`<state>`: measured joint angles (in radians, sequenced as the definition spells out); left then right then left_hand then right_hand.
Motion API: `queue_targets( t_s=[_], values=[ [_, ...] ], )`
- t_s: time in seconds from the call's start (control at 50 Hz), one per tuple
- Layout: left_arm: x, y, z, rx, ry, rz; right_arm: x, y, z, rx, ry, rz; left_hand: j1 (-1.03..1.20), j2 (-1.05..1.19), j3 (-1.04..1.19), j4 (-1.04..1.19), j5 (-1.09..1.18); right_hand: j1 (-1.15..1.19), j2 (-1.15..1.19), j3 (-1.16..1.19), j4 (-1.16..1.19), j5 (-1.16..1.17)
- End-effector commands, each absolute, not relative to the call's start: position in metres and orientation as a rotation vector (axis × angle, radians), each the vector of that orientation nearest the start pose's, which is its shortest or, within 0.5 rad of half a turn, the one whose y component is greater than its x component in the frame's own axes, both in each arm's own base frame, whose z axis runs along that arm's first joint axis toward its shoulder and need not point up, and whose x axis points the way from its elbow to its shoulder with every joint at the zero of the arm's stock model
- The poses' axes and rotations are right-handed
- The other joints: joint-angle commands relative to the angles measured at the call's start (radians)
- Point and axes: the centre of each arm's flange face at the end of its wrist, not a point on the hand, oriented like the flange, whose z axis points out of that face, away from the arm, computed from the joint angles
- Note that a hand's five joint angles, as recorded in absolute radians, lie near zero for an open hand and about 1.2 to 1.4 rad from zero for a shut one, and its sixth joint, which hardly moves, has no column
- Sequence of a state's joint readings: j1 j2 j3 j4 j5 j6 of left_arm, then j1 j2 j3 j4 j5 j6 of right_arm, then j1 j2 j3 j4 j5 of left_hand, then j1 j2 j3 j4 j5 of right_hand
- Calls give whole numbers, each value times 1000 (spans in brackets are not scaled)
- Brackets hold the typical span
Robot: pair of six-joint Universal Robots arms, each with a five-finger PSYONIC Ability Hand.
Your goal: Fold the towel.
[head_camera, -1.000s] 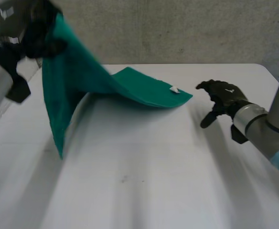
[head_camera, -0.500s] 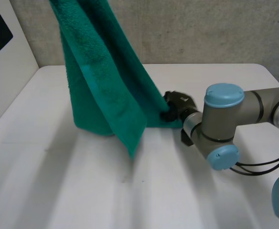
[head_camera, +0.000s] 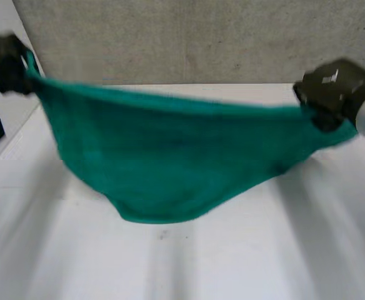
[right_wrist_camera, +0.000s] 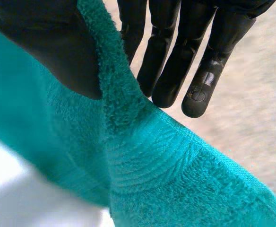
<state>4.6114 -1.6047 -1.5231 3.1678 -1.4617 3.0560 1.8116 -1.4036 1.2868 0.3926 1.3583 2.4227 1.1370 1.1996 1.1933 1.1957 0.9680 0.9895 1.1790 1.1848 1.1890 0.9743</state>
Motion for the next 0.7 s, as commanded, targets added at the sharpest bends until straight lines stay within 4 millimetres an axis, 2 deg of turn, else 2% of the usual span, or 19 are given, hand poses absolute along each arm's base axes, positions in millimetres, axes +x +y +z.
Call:
queue_targets(
  t_s=[0.02,0.06,0.08,0.1,0.16,0.24,0.3,0.32,0.38,0.4,0.42,0.48,0.5,0.52,0.54,0.58,0.6,0.66,0.7],
  values=[
    [-175,-299,243,156,2599,-2102,217,-247,275,-1669,2314,-1637,259,197,203,201,254,407,217,211,207,247],
    [-177,-298,216,171,2684,-1981,217,-248,263,-1736,2319,-1580,259,197,203,201,254,407,217,211,207,247],
    [-179,-299,199,189,2734,-1902,218,-255,235,-1827,2362,-1436,259,197,203,201,254,407,217,211,207,247],
    [-183,-300,183,221,2772,-1831,219,-257,227,-1840,2376,-1396,259,197,203,201,254,407,217,211,207,247],
    [-187,-306,167,285,2780,-1774,221,-272,203,-1864,2437,-1300,259,197,203,201,254,407,217,211,207,247],
    [-197,-327,167,382,2711,-1814,227,-306,199,-1854,2488,-1398,259,197,203,201,254,407,217,211,207,247],
    [-208,-353,191,409,2603,-1967,232,-332,215,-1806,2479,-1605,259,197,203,201,254,407,217,211,207,247],
    [-211,-360,201,408,2566,-2023,235,-350,234,-1735,2453,-1800,259,197,203,201,254,407,217,211,207,247],
    [-223,-383,252,402,2378,-2280,239,-367,260,-1624,2400,-2025,259,197,203,201,254,407,217,211,207,247],
    [-225,-387,268,392,2317,-2357,243,-386,310,-1402,2243,-2389,259,197,203,201,254,407,217,211,207,247],
    [-227,-396,298,356,2183,-2503,244,-390,327,-1320,2169,-2505,259,197,203,201,254,407,217,211,207,247],
    [-227,-402,347,265,1939,-2732,248,-399,384,-1005,1844,-2861,259,197,203,201,254,407,217,211,207,247],
    [-224,-400,378,194,1758,-2865,249,-400,393,-944,1768,-2916,259,197,203,201,254,407,217,211,207,247],
    [-224,-400,378,194,1756,-2867,249,-400,393,-943,1767,-2917,259,197,203,201,254,407,217,211,207,247],
    [-222,-399,392,162,1669,-2922,250,-394,419,-808,1572,-3045,259,197,203,201,254,407,217,211,207,247],
    [-218,-392,426,105,1410,-3065,246,-386,434,-741,1479,-3108,259,197,203,201,254,407,217,211,207,247],
    [-217,-391,431,94,1366,-3087,246,-382,438,-729,1455,-3122,259,197,203,201,254,407,217,211,207,247],
    [-216,-391,428,91,1371,-3087,242,-375,436,-734,1460,-3123,259,197,203,201,254,407,217,211,207,247],
    [-217,-392,419,95,1421,-3065,242,-373,414,-792,1561,-3047,259,197,203,201,254,407,217,211,207,247]
  ],
)
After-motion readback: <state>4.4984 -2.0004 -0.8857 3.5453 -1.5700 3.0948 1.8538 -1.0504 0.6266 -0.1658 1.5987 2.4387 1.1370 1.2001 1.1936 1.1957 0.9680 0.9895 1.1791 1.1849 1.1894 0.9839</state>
